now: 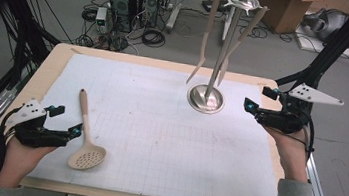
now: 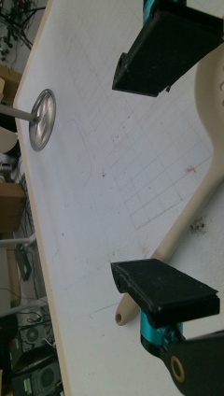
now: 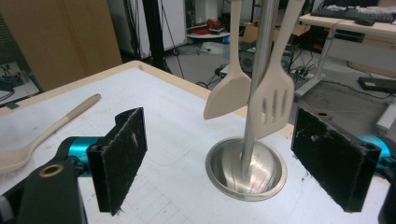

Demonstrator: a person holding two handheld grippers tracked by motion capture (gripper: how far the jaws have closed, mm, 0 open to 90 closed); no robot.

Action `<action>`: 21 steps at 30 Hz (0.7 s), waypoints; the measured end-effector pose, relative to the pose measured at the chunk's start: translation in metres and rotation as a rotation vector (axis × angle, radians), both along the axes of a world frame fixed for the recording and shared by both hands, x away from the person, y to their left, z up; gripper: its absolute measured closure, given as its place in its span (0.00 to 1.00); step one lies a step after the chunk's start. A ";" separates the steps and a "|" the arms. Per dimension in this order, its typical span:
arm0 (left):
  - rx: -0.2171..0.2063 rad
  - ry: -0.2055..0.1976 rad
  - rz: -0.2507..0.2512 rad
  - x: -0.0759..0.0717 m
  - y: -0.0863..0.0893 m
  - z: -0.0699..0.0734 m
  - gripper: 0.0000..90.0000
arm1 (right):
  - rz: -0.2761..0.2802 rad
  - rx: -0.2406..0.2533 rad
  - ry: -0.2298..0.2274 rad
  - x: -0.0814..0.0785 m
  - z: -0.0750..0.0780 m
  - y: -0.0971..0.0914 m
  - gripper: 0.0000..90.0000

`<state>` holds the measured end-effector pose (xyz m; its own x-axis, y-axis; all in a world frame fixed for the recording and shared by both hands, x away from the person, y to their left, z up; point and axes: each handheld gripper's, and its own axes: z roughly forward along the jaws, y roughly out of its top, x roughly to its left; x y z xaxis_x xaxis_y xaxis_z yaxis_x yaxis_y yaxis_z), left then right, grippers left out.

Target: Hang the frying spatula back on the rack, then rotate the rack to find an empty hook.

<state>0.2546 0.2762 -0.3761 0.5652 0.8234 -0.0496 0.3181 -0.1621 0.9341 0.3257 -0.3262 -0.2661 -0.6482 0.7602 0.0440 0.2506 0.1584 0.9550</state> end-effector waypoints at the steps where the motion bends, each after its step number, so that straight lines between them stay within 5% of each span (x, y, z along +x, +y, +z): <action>1: -0.003 -0.001 0.000 0.000 0.000 0.000 0.13 | 0.000 -0.001 -0.003 0.000 0.000 -0.001 0.19; 7: -0.002 0.008 -0.006 0.003 -0.001 -0.003 0.13 | -0.005 0.023 0.002 0.001 0.005 -0.006 0.19; 15: 0.004 0.003 -0.015 0.002 -0.005 -0.003 0.13 | -0.020 -0.005 0.027 0.008 0.020 -0.012 0.19; 21: 0.017 0.002 -0.004 0.001 -0.005 -0.006 0.13 | 0.025 0.001 0.032 0.018 0.033 -0.012 0.37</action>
